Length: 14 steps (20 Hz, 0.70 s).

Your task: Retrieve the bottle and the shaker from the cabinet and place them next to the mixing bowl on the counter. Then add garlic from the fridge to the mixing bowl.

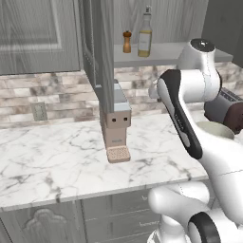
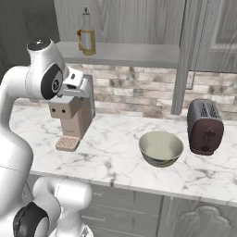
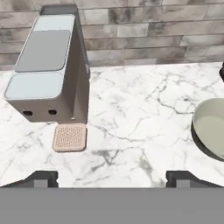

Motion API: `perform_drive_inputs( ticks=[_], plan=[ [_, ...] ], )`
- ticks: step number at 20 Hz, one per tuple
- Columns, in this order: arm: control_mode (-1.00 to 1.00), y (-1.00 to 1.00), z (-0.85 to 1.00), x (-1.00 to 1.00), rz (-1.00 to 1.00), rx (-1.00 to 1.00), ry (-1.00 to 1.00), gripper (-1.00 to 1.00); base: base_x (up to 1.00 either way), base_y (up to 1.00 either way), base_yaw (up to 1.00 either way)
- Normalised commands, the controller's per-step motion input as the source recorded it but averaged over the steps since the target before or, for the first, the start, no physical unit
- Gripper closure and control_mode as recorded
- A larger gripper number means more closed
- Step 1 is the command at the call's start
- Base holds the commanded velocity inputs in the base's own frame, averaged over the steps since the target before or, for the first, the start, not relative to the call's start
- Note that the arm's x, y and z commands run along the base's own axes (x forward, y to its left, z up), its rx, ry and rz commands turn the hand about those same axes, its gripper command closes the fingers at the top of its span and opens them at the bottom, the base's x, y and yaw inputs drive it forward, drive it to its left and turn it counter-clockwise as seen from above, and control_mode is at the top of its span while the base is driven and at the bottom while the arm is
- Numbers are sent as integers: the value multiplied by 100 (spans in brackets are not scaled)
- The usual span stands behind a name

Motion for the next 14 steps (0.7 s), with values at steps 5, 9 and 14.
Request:
perform_drive_inputs(
  ticks=[5, 9, 14],
  plan=[
    [-100, 0, 70, 0, -1, 0, -21, -100, 0, 0, 0],
    [-100, -1, 51, -9, 9, 5, -10, -100, 0, 0, 0],
    [-100, -6, 28, -2, 25, 2, -8, -100, 0, 0, 0]
  ],
)
